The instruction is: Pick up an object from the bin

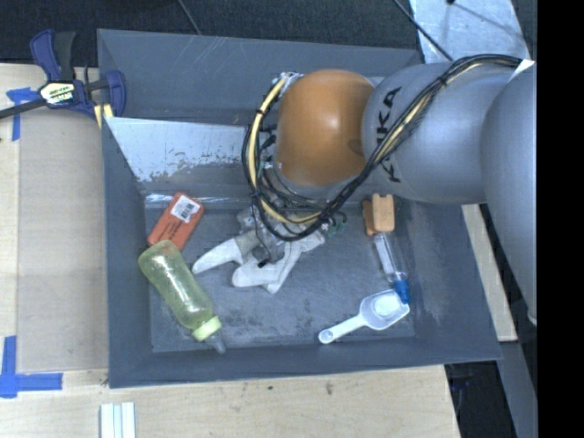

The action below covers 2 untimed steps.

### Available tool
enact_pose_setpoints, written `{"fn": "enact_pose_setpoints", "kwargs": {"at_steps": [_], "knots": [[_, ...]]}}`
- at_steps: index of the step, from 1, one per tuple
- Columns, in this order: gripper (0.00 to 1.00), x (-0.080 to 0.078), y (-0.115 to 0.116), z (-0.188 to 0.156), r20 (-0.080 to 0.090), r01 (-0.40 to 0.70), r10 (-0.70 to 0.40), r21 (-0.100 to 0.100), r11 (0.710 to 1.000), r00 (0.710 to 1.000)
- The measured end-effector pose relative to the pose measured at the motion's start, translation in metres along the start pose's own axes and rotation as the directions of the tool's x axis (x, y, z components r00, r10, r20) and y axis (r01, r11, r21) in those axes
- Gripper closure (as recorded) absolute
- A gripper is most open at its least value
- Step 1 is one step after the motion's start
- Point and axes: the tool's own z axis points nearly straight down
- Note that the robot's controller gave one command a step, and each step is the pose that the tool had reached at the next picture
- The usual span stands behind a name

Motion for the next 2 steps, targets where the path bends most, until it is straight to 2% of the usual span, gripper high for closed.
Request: {"fn": "enact_pose_setpoints", "kwargs": {"at_steps": [2], "knots": [[1.0,-0.003,-0.001,-0.032,0.013,-0.002,0.002,0.006,1.0,1.0]]}}
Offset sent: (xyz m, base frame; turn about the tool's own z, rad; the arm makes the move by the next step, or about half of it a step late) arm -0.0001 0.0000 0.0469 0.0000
